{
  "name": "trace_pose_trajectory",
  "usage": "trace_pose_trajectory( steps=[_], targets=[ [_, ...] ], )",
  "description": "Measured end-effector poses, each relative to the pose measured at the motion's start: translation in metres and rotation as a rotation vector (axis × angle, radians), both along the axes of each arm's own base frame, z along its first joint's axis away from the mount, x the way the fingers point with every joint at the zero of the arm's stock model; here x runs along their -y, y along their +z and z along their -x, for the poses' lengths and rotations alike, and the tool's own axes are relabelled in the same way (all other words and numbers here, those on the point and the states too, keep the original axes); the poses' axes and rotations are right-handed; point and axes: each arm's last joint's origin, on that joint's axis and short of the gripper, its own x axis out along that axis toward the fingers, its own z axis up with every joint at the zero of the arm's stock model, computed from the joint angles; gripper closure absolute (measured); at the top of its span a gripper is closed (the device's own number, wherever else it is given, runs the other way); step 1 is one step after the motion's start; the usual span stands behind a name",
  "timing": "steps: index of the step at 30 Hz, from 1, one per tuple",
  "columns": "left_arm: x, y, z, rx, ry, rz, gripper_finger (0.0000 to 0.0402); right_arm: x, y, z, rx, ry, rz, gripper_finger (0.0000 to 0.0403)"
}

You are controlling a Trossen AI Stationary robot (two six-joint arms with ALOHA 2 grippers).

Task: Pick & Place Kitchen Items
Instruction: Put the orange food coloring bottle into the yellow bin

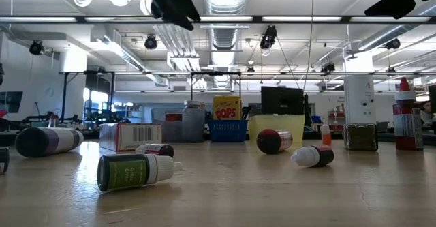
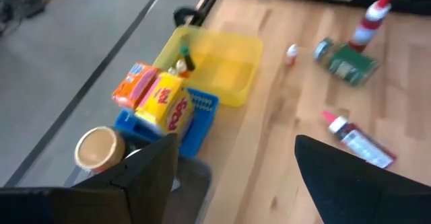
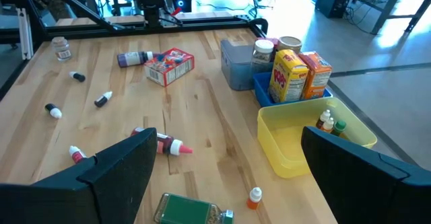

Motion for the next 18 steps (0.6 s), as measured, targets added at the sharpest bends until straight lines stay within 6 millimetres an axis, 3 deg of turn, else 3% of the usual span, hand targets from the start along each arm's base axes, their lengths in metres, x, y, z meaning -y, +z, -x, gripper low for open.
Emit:
trace_pose_trajectory(
  steps=[6, 18],
  targets=[
    [0.016, -0.013, 0.031, 0.111, -0.012, 0.002, 0.0099, 0.0, 0.0, 0.0, 0.0, 0.0, 0.0, 0.0039],
    [0.032, -0.069, 0.086, 0.346, -0.031, -0.02, 0.0101, 0.0, 0.0, 0.0, 0.0, 0.0, 0.0, 0.0039]
  ],
)
